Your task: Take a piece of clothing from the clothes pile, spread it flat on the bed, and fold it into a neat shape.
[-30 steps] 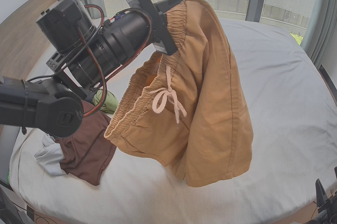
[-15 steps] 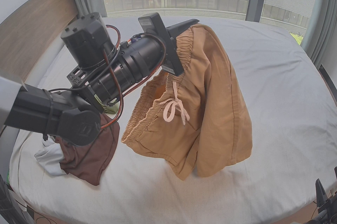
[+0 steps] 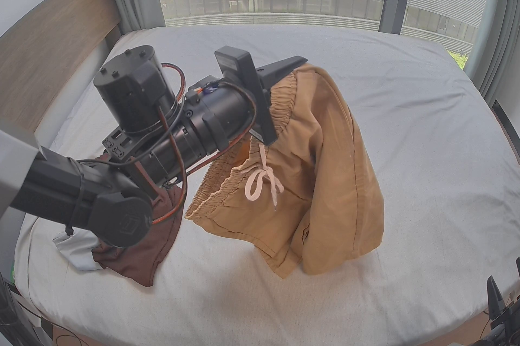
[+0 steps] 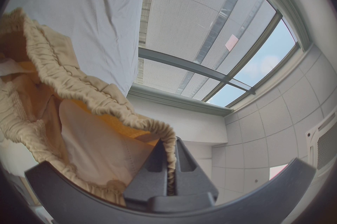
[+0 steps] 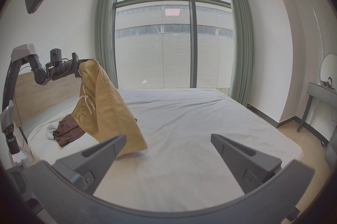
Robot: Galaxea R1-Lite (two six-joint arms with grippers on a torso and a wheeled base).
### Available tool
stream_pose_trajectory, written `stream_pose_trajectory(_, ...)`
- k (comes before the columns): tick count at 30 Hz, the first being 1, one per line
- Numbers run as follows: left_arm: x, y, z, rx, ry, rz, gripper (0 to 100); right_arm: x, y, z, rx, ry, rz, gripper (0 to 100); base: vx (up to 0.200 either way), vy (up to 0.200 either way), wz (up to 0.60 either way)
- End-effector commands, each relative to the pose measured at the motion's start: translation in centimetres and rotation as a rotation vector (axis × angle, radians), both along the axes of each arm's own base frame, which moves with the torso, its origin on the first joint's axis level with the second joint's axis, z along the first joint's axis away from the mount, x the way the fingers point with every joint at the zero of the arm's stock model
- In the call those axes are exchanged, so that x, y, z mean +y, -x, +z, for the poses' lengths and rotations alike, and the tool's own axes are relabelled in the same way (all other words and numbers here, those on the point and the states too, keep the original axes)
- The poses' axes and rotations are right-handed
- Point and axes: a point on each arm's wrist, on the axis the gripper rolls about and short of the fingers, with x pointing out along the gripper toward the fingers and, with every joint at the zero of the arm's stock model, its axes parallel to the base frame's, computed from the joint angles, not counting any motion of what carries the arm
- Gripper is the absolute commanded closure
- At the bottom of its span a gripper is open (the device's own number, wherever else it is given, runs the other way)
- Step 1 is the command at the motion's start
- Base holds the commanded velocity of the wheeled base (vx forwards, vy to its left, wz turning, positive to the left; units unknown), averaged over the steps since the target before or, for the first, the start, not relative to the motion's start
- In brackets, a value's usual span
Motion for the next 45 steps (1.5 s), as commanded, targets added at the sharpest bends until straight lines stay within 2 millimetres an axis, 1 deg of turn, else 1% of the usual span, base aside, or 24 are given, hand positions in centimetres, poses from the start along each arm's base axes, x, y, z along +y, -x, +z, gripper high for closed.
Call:
stream_pose_trajectory(1, 0.4, 0.6, -0.7, -0.015, -0.032, 0.010, 100, 0.0, 0.0, -0.5, 0.006, 0.000, 0.000, 0, 0.000, 0.000, 0.00)
stream_pose_trajectory(5, 1.2, 0.9, -2.0, -0.055, -0.075, 0.036, 100, 0.0, 0.0, -0.5, 0.006, 0.000, 0.000, 0, 0.000, 0.000, 0.00)
stream_pose_trajectory(8, 1.3, 1.0, -2.9, -0.072, -0.113, 0.048, 100, 0.0, 0.0, -0.5, 0.006, 0.000, 0.000, 0, 0.000, 0.000, 0.00)
stream_pose_trajectory(9, 1.3, 1.0, -3.6, -0.090, -0.151, 0.060, 100, 0.0, 0.0, -0.5, 0.006, 0.000, 0.000, 0, 0.000, 0.000, 0.00)
stream_pose_trajectory(12, 1.4, 1.1, -4.5, -0.122, -0.200, 0.076, 100, 0.0, -0.1, -0.5, 0.007, 0.000, -0.001, 0, 0.000, 0.000, 0.00)
stream_pose_trajectory(17, 2.3, 2.1, -6.2, -0.145, -0.246, 0.088, 100, 0.0, 0.0, -0.5, 0.006, 0.000, -0.001, 0, 0.000, 0.000, 0.00)
stream_pose_trajectory(20, 3.2, 2.2, -7.2, -0.166, -0.274, 0.113, 100, 0.0, 0.0, -0.5, 0.006, 0.000, -0.001, 0, 0.000, 0.000, 0.00)
stream_pose_trajectory(23, 4.6, 2.1, -7.4, -0.191, -0.269, 0.155, 100, 0.0, -0.1, -0.5, 0.007, 0.000, -0.001, 0, 0.000, 0.000, 0.00)
stream_pose_trajectory(24, 4.6, 2.1, -7.4, -0.191, -0.269, 0.155, 100, 0.0, -0.1, -0.5, 0.007, 0.000, -0.001, 0, 0.000, 0.000, 0.00)
stream_pose_trajectory(25, 5.7, 2.0, -7.9, -0.189, -0.275, 0.177, 100, 0.0, -0.1, -0.5, 0.007, 0.000, -0.001, 0, 0.000, 0.000, 0.00)
stream_pose_trajectory(27, 6.5, 1.8, -8.4, -0.191, -0.291, 0.199, 100, 0.0, -0.1, -0.5, 0.007, 0.000, -0.001, 0, 0.000, 0.000, 0.00)
stream_pose_trajectory(30, 7.0, 2.0, -9.2, -0.212, -0.350, 0.209, 100, 0.0, -0.1, -0.5, 0.009, 0.000, -0.001, 0, 0.000, 0.000, 0.00)
stream_pose_trajectory(35, 7.0, 2.1, -10.5, -0.236, -0.427, 0.212, 100, 0.0, -0.1, -0.5, 0.007, 0.000, -0.001, 0, 0.000, 0.000, 0.00)
stream_pose_trajectory(37, 6.9, 2.0, -12.0, -0.253, -0.502, 0.212, 100, 0.0, -0.1, -0.5, 0.009, 0.000, -0.001, 0, 0.000, 0.000, 0.00)
stream_pose_trajectory(38, 6.9, 1.9, -12.5, -0.253, -0.523, 0.211, 100, 0.0, -0.1, -0.5, 0.009, 0.000, -0.001, 0, 0.000, 0.000, 0.00)
stream_pose_trajectory(39, 7.0, 1.9, -12.6, -0.253, -0.528, 0.212, 100, 0.0, -0.1, -0.5, 0.009, 0.000, -0.001, 0, 0.000, 0.000, 0.00)
stream_pose_trajectory(41, 7.3, 1.3, -13.8, -0.258, -0.576, 0.229, 100, 0.0, -0.1, -0.5, 0.009, 0.000, -0.001, 0, 0.000, 0.000, 0.00)
stream_pose_trajectory(45, 8.0, 0.7, -14.6, -0.256, -0.605, 0.258, 100, 0.0, -0.1, -0.5, 0.009, 0.000, -0.001, 0, 0.000, 0.000, 0.00)
